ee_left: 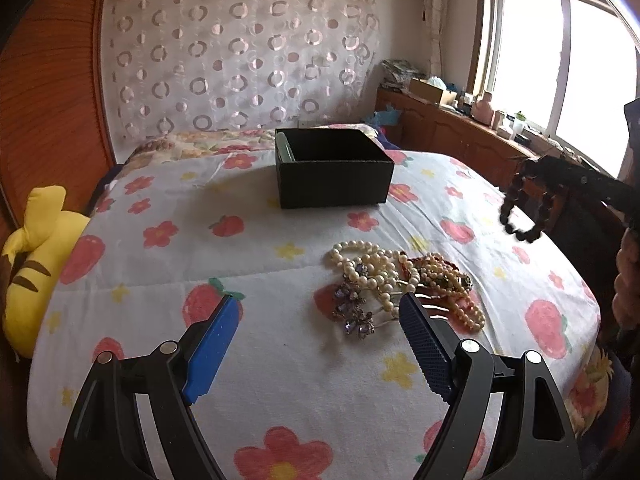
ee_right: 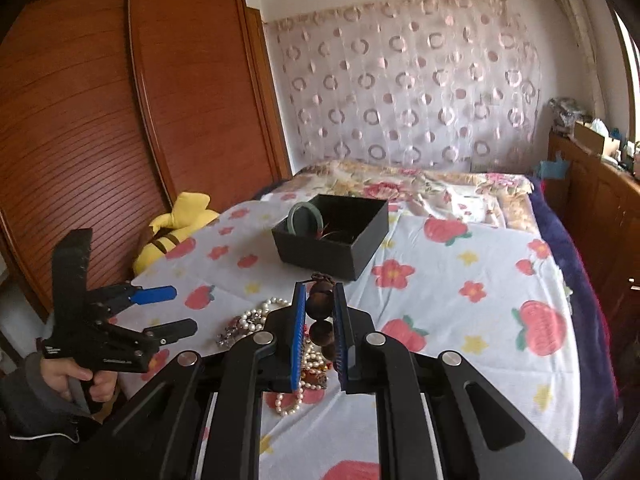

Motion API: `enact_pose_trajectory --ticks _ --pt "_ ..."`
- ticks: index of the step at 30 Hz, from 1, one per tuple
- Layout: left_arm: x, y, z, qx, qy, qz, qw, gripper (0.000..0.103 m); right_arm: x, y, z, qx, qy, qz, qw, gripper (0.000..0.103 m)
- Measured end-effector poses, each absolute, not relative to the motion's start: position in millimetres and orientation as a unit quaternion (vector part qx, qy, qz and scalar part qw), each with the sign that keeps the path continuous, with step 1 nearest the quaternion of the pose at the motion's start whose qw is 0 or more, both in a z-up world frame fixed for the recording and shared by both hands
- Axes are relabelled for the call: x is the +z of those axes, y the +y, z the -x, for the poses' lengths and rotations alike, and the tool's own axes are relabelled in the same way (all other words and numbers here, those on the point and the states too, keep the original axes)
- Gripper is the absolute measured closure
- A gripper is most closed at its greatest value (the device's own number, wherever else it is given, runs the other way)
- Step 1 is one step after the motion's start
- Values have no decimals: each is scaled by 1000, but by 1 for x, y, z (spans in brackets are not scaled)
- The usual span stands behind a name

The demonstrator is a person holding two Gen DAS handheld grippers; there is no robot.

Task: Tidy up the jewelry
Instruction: 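Grasp the dark brown bead bracelet with the right gripper, then grasp the silver crystal hair comb with the left gripper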

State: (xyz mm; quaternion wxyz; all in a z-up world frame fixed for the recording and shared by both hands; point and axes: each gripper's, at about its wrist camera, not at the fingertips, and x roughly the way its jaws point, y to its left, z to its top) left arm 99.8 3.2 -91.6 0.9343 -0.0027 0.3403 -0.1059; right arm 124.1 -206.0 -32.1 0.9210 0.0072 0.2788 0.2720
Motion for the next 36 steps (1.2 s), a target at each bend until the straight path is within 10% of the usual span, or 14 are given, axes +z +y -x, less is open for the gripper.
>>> enact_pose_trajectory --ticks 4,15,36 --pt "-98 0 -100 -120 354 1 928 24 -46 -214 -127 256 296 -2 920 88" --pt "-114 -15 -121 -150 401 -16 904 65 -105 -221 -151 224 355 -15 907 88" --pt "-123 -13 -146 -179 429 24 885 80 -120 -221 -156 207 375 -19 903 88"
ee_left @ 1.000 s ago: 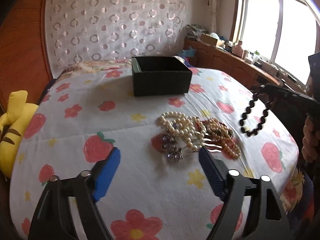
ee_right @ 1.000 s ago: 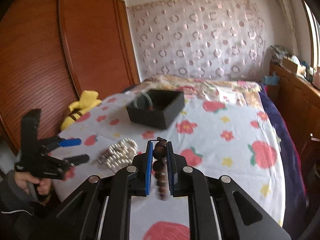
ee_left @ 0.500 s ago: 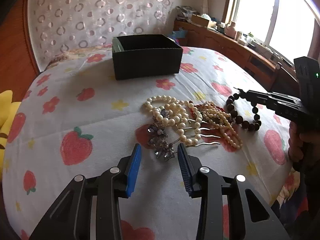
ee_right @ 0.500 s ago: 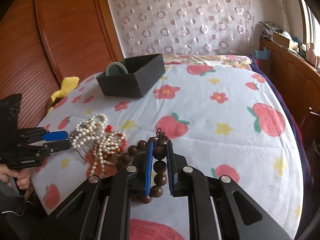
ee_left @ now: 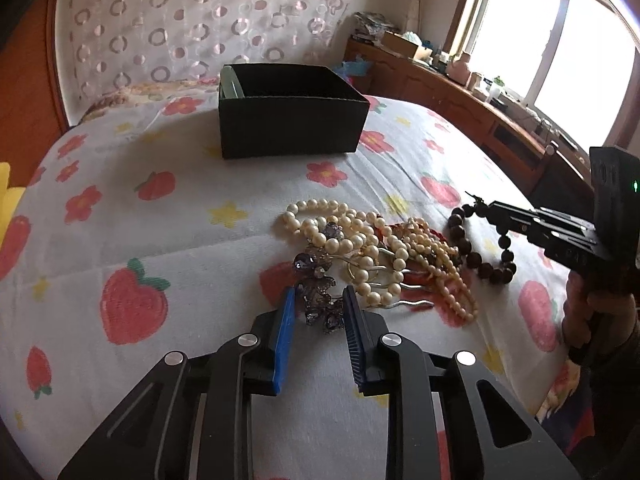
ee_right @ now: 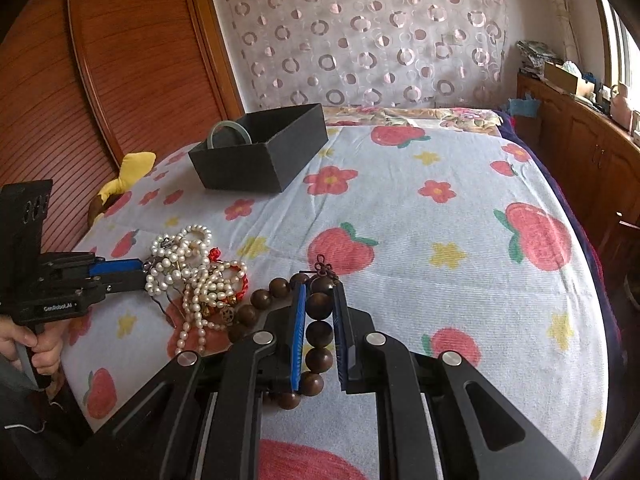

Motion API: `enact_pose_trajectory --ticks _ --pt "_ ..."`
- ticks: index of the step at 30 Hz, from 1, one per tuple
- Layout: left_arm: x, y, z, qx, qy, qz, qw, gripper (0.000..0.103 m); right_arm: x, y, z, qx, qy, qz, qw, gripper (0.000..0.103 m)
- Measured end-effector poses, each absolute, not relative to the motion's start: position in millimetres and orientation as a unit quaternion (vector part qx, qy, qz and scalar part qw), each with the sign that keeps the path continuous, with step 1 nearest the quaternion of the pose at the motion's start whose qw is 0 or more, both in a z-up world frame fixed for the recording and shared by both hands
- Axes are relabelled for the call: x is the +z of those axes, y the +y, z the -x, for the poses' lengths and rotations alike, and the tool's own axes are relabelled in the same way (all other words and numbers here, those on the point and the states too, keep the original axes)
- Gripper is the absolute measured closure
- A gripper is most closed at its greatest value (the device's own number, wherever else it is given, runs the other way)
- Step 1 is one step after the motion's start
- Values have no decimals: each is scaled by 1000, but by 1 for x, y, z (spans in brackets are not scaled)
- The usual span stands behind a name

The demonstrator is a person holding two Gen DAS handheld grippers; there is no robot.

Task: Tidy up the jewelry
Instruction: 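Grasp the silver crystal hair comb with the left gripper, then carry the hair comb with the left gripper while the right gripper carries the bead bracelet into the box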

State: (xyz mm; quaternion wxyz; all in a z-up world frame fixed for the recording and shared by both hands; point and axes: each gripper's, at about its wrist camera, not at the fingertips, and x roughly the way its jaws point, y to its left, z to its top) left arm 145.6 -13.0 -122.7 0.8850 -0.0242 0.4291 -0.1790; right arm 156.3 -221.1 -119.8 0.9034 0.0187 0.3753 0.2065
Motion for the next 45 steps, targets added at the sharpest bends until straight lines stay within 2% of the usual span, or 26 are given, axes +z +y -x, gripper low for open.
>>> enact_pose_trajectory --ticks 7,9,11,27,41,45 --pt "-122 -15 -153 -171 433 25 885 80 -120 -221 -156 206 376 -19 903 88" --pt "-122 -15 -155 -175 435 22 883 85 -120 -221 -156 206 376 -19 903 88" --pt "-121 -17 -155 -176 438 11 882 85 -120 -220 -156 205 376 -18 904 88" --pt "-65 -22 -137 -113 406 -200 884 85 -118 -223 -155 206 371 -24 905 88" --pt "-37 18 -136 -83 357 -133 921 85 -113 -216 -152 217 365 -12 905 88" --pt "-29 20 -139 -82 340 -112 930 85 -96 -212 -150 223 350 -7 910 88"
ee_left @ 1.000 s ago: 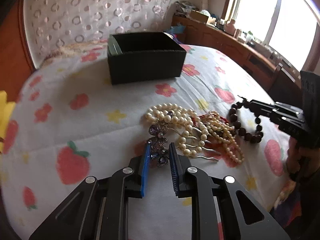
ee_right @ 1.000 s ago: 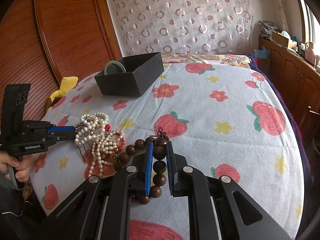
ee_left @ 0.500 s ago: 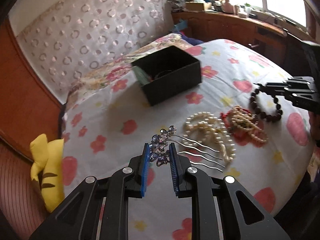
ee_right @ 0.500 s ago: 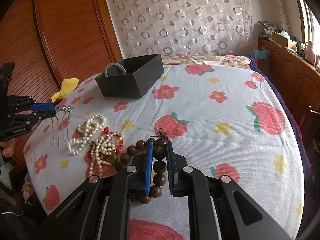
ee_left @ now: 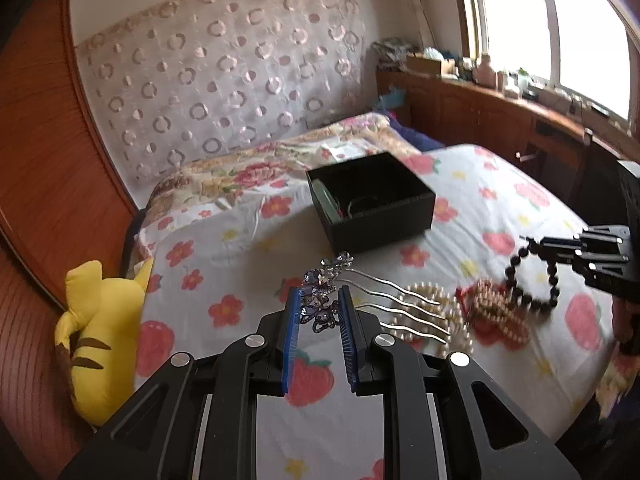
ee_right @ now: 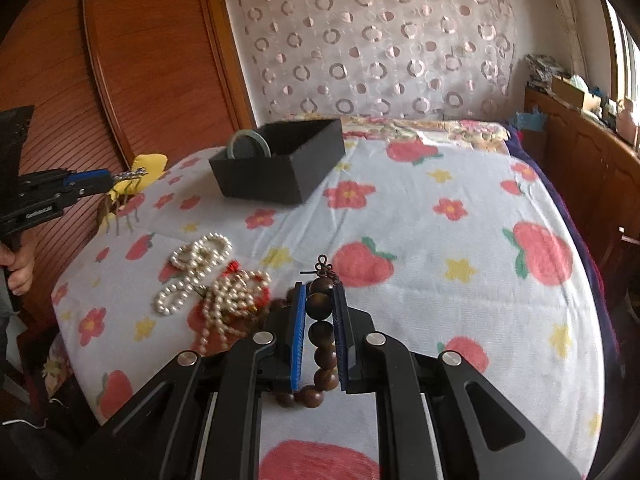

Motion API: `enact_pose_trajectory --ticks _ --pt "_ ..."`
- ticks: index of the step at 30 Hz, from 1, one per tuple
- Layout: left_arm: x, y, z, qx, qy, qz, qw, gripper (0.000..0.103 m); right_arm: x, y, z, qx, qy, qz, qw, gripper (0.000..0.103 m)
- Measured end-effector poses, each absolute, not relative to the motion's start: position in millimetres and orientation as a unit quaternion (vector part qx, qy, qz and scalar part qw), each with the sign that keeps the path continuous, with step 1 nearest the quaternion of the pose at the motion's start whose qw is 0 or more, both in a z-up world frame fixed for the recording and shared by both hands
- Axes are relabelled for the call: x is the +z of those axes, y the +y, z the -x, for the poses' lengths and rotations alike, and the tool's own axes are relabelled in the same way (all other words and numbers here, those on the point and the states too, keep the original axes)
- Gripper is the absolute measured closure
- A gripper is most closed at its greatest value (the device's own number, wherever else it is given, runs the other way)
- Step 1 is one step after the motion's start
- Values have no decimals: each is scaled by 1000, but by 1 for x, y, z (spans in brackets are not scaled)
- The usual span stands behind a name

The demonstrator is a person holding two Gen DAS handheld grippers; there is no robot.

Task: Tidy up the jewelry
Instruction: 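Carry the hair comb with the left gripper while the right gripper carries the bead bracelet into the box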

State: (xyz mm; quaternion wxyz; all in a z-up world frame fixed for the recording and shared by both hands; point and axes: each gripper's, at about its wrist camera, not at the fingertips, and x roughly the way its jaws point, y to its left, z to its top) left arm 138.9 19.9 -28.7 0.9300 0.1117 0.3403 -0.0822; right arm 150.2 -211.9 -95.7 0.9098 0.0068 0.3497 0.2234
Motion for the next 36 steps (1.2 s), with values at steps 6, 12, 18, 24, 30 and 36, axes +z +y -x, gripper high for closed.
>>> enact_pose_trajectory --ticks 6,12,18,24,30,36 --pt "-13 18 -147 -87 319 -80 940 85 -61 -200 -149 238 319 10 917 88" --pt "0 13 -160 -92 302 -59 947 85 -22 -188 -155 248 285 32 925 88" --pt "4 6 -182 -98 297 -46 949 85 7 -176 -174 254 262 47 930 88" --pt "-6 1 -216 -103 304 -38 946 85 30 -164 -201 265 243 57 931 88" --pt "-25 -5 -256 -110 320 -32 940 85 36 -156 -237 274 242 63 928 88" --pt "-46 -8 -285 -113 334 -33 935 85 32 -144 -273 292 247 67 922 88"
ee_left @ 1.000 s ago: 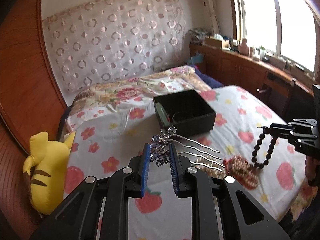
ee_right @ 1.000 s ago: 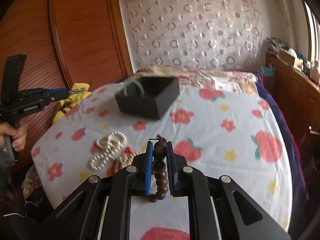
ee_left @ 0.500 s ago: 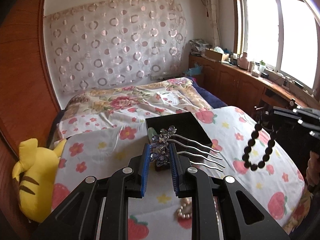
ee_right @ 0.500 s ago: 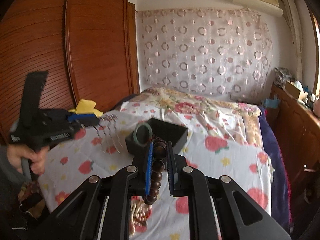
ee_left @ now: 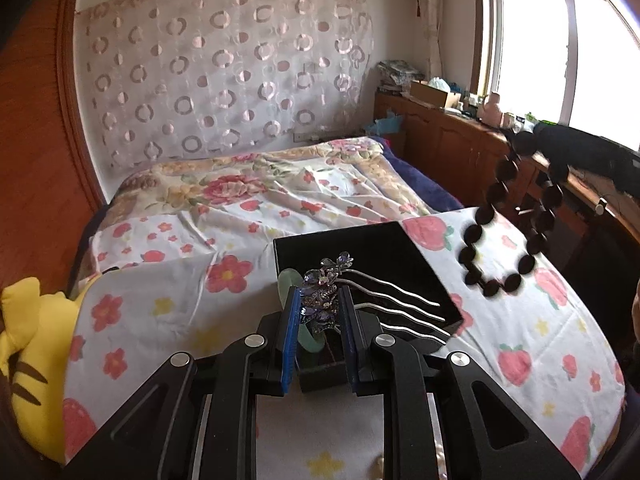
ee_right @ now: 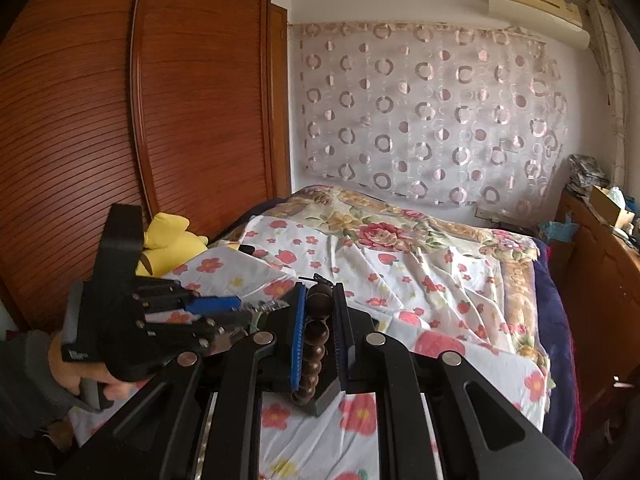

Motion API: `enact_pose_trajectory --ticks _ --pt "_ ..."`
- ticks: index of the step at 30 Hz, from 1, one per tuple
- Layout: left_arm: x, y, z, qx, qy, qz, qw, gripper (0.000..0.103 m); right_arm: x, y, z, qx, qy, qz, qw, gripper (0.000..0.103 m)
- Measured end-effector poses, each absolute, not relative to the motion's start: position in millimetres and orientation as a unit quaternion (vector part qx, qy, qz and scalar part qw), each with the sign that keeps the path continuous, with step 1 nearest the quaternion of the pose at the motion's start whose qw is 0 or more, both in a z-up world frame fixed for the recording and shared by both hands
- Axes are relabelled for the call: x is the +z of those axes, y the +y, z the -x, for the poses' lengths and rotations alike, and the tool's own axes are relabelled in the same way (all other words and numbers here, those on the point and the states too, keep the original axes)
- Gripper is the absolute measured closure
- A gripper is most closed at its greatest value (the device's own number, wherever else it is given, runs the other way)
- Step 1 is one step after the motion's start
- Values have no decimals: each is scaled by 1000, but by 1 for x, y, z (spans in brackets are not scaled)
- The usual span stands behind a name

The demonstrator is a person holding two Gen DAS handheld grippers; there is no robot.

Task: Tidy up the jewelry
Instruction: 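Carry the hair comb with the left gripper while the right gripper carries the bead bracelet into the box, then open both grippers inside the box and withdraw them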

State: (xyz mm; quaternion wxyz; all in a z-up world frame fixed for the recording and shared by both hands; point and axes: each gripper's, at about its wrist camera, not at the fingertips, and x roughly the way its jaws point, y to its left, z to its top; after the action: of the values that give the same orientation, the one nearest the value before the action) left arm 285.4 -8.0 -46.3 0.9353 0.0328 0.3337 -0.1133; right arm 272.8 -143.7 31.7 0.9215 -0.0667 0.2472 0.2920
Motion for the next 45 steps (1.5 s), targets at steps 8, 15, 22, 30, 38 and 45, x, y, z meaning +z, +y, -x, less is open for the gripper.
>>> enact_pose_trajectory --ticks 8,15,22,30,38,45 --pt "-62 -8 -302 -125 345 -31 930 84 11 -124 -310 310 264 74 910 88" --pt "-57 -4 -302 -130 332 -22 934 84 -11 -115 -331 315 286 72 902 88" --pt "-51 12 -299 -113 320 -19 940 84 -36 -103 -349 314 313 80 893 88" --pt "-54 24 -290 -106 325 -11 940 83 -56 -99 -354 305 341 74 886 88" --pt "-51 26 -282 -105 320 -13 942 74 -56 -98 -347 304 347 72 884 87" --pt "-49 27 -260 -103 315 -13 943 62 -44 -104 -323 301 332 67 891 65"
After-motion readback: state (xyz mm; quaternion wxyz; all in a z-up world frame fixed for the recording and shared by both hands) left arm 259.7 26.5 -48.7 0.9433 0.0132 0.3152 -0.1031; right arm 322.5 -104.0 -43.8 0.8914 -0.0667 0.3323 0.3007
